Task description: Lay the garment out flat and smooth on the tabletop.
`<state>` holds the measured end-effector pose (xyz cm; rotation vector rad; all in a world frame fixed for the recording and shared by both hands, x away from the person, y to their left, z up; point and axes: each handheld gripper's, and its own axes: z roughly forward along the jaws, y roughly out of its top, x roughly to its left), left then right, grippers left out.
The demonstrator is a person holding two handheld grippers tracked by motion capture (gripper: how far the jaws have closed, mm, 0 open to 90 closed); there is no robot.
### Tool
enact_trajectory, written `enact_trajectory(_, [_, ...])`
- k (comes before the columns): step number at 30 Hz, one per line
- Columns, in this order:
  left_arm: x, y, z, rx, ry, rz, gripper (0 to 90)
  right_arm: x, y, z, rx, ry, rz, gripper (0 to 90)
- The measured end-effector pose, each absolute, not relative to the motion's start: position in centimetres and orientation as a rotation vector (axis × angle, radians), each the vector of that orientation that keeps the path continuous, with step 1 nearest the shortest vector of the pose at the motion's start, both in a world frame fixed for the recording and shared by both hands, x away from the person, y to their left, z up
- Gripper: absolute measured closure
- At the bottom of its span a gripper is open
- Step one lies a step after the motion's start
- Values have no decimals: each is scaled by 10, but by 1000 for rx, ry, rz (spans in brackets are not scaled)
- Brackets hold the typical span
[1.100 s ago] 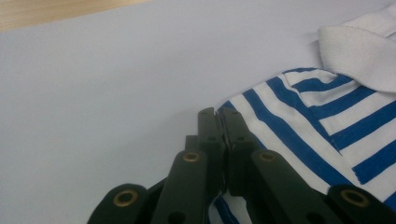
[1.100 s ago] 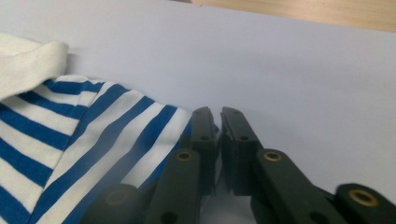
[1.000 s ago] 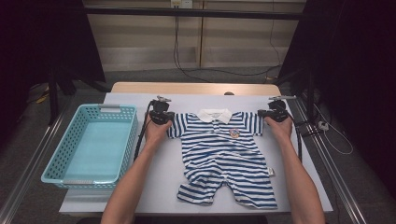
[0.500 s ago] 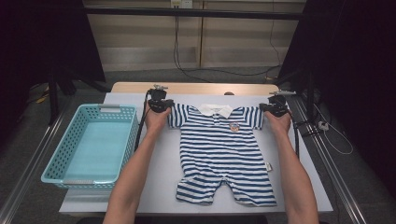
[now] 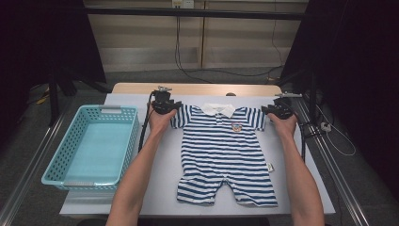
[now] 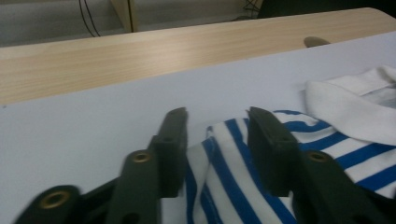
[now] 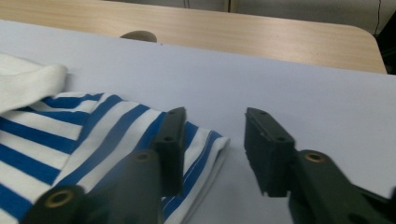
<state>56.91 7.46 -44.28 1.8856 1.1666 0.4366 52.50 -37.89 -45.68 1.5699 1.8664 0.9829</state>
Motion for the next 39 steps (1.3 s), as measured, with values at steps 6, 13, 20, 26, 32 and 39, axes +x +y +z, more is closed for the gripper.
enact_trajectory(6, [544,64,-432,1882,1079,440,413,505,-370,-442,1493,1883,1053,444])
enact_trajectory(13, [506,55,-426,1911,1010,410,265,468,-352,-437,1380,1984,1109,366])
enact_trajectory(20, [466,61,-424,1942,971,393,130,423,-324,-427,1273,2045,1174,295])
enact_trajectory(26, [442,72,-415,2001,909,393,113,384,-301,-425,1224,2098,1266,313])
enact_trajectory(32, [415,85,-410,1930,905,386,80,336,-261,-422,1096,2221,1318,349])
enact_trajectory(39, [391,98,-413,1903,901,350,57,300,-215,-424,892,2419,1385,512])
